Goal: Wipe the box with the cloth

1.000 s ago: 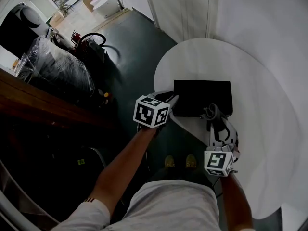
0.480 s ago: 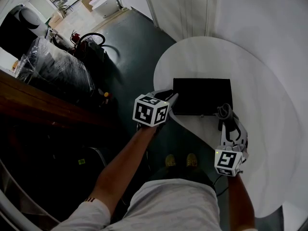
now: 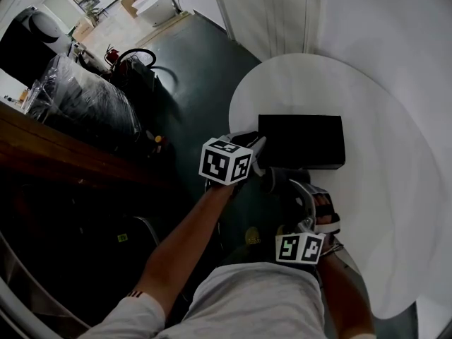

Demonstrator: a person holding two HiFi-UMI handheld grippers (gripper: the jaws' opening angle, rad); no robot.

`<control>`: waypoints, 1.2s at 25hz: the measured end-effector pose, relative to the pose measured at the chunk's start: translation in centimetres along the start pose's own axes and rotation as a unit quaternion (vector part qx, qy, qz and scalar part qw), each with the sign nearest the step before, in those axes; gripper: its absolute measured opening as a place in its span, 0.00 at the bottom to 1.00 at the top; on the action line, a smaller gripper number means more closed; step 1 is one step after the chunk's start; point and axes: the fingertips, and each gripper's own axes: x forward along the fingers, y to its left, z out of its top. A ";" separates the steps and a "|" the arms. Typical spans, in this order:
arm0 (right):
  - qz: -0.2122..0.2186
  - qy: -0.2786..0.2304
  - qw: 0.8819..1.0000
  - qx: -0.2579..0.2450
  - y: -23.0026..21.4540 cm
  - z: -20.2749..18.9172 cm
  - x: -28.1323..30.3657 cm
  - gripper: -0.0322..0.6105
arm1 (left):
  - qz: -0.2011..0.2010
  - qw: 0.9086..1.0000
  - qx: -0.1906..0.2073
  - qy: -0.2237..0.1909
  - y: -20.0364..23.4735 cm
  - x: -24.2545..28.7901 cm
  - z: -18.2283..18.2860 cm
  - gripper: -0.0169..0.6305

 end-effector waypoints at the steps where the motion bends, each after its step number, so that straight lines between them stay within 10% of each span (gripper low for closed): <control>1: 0.009 0.001 1.000 -0.004 0.6 0.3 0.5 0.20 | 0.000 1.000 0.000 0.000 0.0 0.0 0.0 0.18; 12: 0.067 0.046 0.994 -0.071 2.7 0.1 3.9 0.20 | -0.006 1.000 0.001 0.002 0.0 0.0 -0.1 0.18; 30: 0.003 0.033 0.999 -0.020 -1.0 -0.6 -0.2 0.20 | -0.003 1.000 0.001 0.002 0.0 -0.1 0.0 0.18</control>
